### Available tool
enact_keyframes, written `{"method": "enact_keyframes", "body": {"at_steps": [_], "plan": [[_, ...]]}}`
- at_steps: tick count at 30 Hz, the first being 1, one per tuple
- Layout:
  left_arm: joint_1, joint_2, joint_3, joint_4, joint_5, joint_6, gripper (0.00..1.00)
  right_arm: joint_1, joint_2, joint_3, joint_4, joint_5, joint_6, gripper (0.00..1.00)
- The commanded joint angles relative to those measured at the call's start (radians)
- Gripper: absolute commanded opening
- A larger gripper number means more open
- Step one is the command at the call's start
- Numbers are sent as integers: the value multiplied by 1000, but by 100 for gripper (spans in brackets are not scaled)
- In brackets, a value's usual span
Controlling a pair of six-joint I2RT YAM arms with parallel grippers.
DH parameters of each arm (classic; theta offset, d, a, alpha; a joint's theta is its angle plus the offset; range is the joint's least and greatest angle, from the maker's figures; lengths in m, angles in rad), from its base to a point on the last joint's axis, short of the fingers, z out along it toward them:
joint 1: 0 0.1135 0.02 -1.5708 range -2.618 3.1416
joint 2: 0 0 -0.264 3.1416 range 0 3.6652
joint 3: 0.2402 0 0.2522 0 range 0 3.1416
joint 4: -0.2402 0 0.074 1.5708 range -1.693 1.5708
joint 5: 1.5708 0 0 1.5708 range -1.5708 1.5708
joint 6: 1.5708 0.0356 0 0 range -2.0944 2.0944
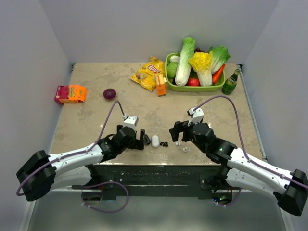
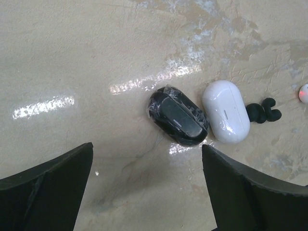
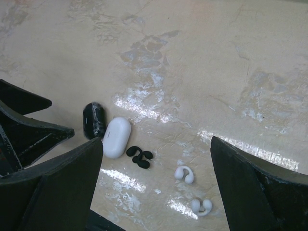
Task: Insert the wireless bluetooth earbuds into the charging case
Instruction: Adjust the charging case at the center of the board, then pick up the charging case at the center of the board.
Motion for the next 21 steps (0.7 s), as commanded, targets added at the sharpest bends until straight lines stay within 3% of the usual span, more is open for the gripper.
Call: {"method": "enact_keyframes", "body": {"at_steps": [1, 8, 14, 21], "plan": [[-7, -27, 21, -2, 17, 77, 97, 1, -17, 21, 11, -17, -17, 96], [-27, -27, 4, -25, 38, 85, 88, 1, -17, 15, 24, -22, -20, 96], [-57, 10, -6, -7, 51, 27, 60, 1, -20, 12, 25, -23, -22, 96], [-137, 90, -19, 58, 46, -38, 0, 1, -34, 7, 21, -19, -19, 96]]}}
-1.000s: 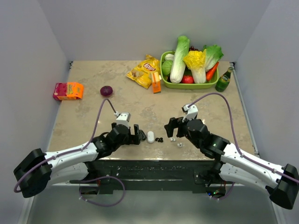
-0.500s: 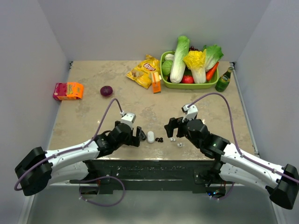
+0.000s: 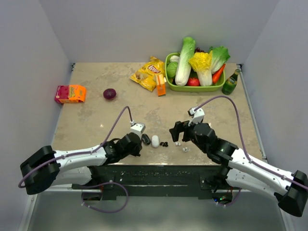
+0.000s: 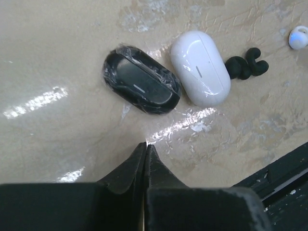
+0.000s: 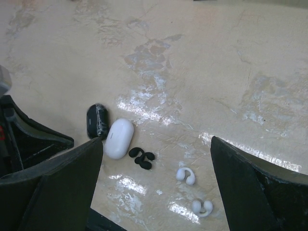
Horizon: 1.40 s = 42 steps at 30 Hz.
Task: Insert the wireless bluetooth earbuds into the charging case
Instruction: Pick up the charging case at the center of the board.
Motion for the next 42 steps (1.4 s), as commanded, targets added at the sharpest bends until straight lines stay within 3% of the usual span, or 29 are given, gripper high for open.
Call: {"method": "enact_keyframes", "body": {"at_steps": [1, 11, 34, 37, 42], "plan": [[-47, 77, 4, 88, -7, -48, 0, 1, -22, 7, 15, -11, -10, 96], [-60, 243, 82, 149, -47, -36, 0, 1, -47, 7, -2, -12, 2, 96], [-49, 393, 273, 114, -205, -1, 1, 1, -35, 7, -6, -12, 4, 96], [-49, 355, 273, 96, -227, 7, 10, 1, -41, 9, -12, -9, 4, 96], [-50, 245, 253, 30, -270, 7, 48, 1, -44, 7, -11, -12, 4, 96]]}}
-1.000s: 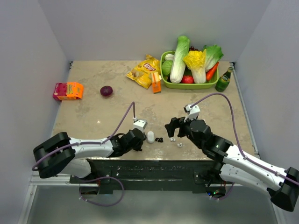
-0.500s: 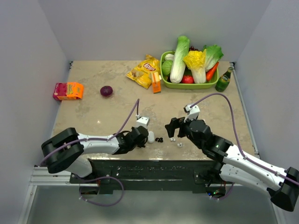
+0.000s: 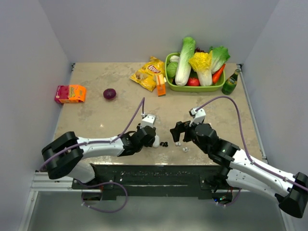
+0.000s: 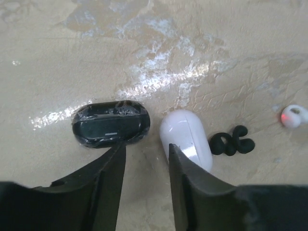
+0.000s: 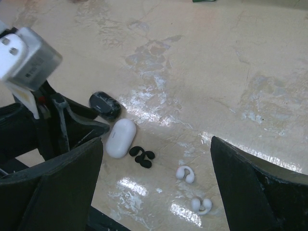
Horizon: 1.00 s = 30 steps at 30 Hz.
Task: Insert the wireless bluetooth earbuds into the charging case
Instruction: Pick up the charging case at the center of the board.
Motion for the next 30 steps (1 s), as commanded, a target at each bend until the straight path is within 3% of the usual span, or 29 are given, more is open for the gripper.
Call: {"method": "enact_keyframes", "body": {"at_steps": [1, 4, 5, 7, 17, 30], "plan": [[4, -149, 7, -65, -92, 7, 53, 1, -11, 6, 11, -12, 3, 96], [4, -197, 10, -123, -142, -11, 73, 1, -7, 4, 17, -15, 3, 96], [4, -201, 12, -143, -161, -25, 88, 1, -3, 4, 20, -15, 3, 96], [7, -192, 21, -181, -207, -71, 99, 1, 1, 4, 24, -20, 3, 96], [90, -99, 58, -192, -166, -114, 100, 1, -2, 9, 16, -27, 6, 96], [95, 7, 139, -145, -111, -72, 100, 1, 13, 4, 28, -32, 6, 96]]}}
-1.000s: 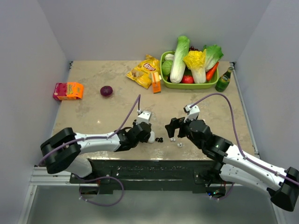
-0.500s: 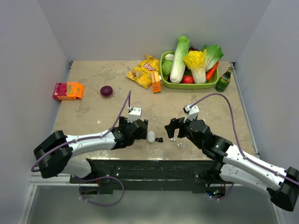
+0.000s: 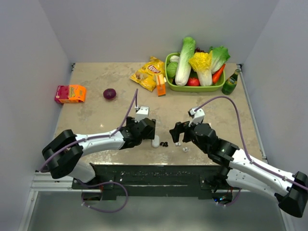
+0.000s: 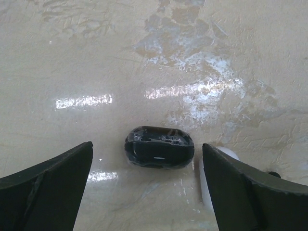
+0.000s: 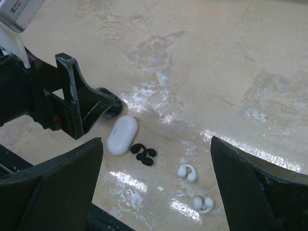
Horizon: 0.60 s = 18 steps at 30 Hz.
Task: Insert the wireless bluetooth earbuds into the charging case
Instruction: Pick up the charging case at the center of the board.
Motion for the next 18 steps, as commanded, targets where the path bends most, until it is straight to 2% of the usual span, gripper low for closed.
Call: {"method": "enact_keyframes", "body": {"at_steps": [1, 9, 18], "plan": [[2, 43, 45, 37, 10, 9, 100, 1, 2, 1, 27, -14, 4, 96], [1, 128, 73, 32, 16, -2, 100, 2, 8, -2, 30, -14, 4, 96], [-5, 133, 35, 38, 27, -11, 99, 1, 3, -5, 32, -12, 6, 96]]}}
